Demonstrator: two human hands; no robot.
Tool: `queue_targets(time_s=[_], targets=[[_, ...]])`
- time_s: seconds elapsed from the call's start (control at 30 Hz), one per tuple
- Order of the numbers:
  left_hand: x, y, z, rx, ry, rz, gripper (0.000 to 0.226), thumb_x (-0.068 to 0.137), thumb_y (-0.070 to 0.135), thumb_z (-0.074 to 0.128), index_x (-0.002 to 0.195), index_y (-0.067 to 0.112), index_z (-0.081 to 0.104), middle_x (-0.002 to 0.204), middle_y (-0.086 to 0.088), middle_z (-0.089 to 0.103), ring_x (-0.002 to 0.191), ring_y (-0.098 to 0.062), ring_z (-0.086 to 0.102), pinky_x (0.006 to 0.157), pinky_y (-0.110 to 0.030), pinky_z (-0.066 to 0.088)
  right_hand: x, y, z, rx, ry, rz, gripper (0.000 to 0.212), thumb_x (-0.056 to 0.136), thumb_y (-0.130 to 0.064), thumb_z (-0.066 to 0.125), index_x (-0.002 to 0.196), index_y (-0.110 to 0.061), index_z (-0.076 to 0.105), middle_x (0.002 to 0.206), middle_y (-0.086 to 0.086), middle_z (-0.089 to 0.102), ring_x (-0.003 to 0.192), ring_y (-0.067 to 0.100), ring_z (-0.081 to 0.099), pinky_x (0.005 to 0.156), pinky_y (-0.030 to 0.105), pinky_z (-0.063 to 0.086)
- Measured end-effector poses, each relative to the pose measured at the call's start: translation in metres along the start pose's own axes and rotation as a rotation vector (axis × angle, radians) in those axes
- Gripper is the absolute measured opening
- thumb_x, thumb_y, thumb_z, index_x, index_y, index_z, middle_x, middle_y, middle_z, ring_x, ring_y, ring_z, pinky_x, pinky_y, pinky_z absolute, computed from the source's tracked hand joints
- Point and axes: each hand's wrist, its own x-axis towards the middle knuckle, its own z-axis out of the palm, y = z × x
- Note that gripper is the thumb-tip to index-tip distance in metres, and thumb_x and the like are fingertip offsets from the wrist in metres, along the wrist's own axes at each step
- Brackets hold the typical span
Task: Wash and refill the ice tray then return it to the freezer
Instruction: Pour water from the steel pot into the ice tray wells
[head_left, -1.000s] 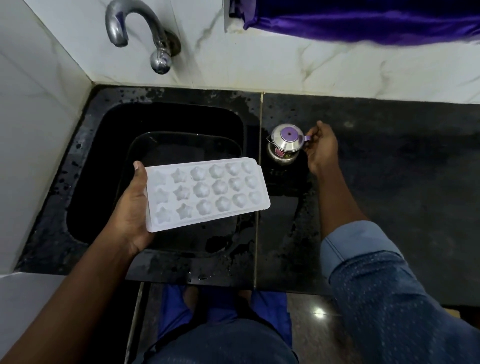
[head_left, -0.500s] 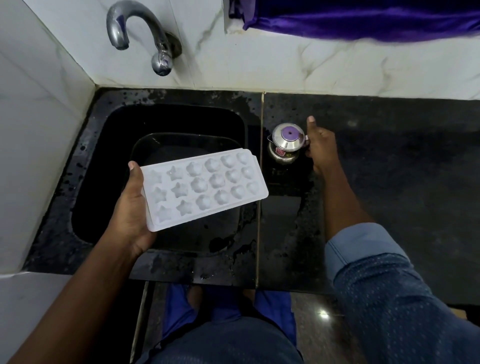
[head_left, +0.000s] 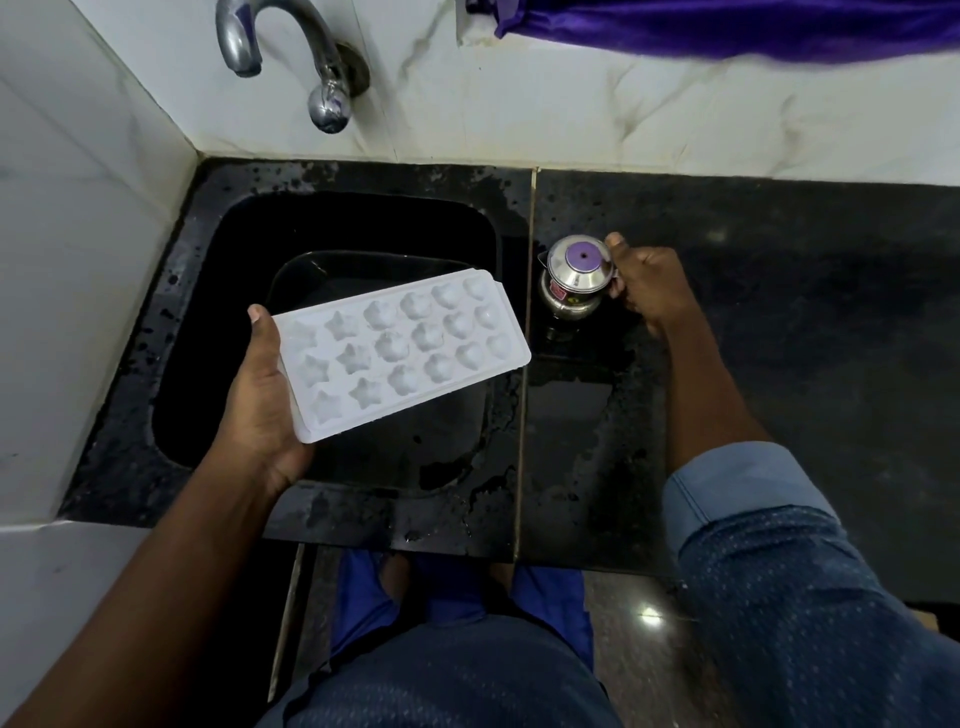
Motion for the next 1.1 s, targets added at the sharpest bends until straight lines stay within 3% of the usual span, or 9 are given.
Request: queue_targets(time_s=[0.3, 0.53, 0.77, 0.93, 1.1], targets=[[0.002, -0.001, 0.001, -0.014, -0.009, -0.017, 0.08, 0.102, 0.076, 0.025, 0.146, 0.019, 0.06, 0.135, -0.009, 0.073, 0.122, -0.031, 0.072, 0.096, -0.052, 0.062, -0.007, 0.001, -0.005, 0.141, -0.183, 0.131, 0.052, 0.102, -0.044, 0.062, 0.06, -0.018, 0.049, 0.051, -0.001, 0.046, 0.041, 0.01, 0.031, 0.042, 0.02, 0.019], [0.003, -0.001, 0.0, -0.013, 0.012, -0.019, 0.079, 0.104, 0.075, 0.025, 0.145, 0.018, 0.061, 0.133, -0.009, 0.074, 0.12, -0.031, 0.073, 0.102, -0.054, 0.054, -0.01, 0.004, 0.001, 0.227, -0.163, 0.131, 0.055, 0.102, -0.042, 0.063, 0.055, -0.018, 0.048, 0.049, 0.001, 0.043, 0.042, 0.011, 0.027, 0.044, 0.022, 0.02], [0.001, -0.002, -0.001, -0.022, 0.021, -0.025, 0.077, 0.105, 0.073, 0.023, 0.143, 0.018, 0.061, 0.132, -0.008, 0.074, 0.12, -0.03, 0.073, 0.095, -0.052, 0.061, -0.014, 0.003, 0.002, 0.222, -0.182, 0.151, 0.058, 0.103, -0.048, 0.06, 0.054, -0.018, 0.049, 0.05, 0.002, 0.042, 0.043, 0.014, 0.029, 0.051, 0.03, 0.019], [-0.001, -0.003, -0.001, -0.021, 0.016, -0.031, 0.076, 0.105, 0.072, 0.024, 0.141, 0.018, 0.063, 0.13, -0.008, 0.076, 0.116, -0.028, 0.075, 0.082, -0.046, 0.066, -0.018, 0.002, 0.009, 0.27, -0.133, 0.147, 0.049, 0.103, -0.04, 0.063, 0.062, -0.017, 0.048, 0.051, -0.003, 0.037, 0.048, 0.011, 0.027, 0.053, 0.032, 0.016], [0.0, -0.004, -0.009, 0.007, -0.018, -0.031, 0.081, 0.103, 0.076, 0.023, 0.146, 0.017, 0.06, 0.136, -0.01, 0.072, 0.123, -0.031, 0.071, 0.09, -0.048, 0.064, -0.028, -0.004, 0.016, 0.319, -0.081, 0.118, 0.043, 0.104, -0.038, 0.061, 0.068, -0.016, 0.055, 0.049, -0.003, 0.04, 0.045, 0.01, 0.034, 0.054, 0.031, 0.019]])
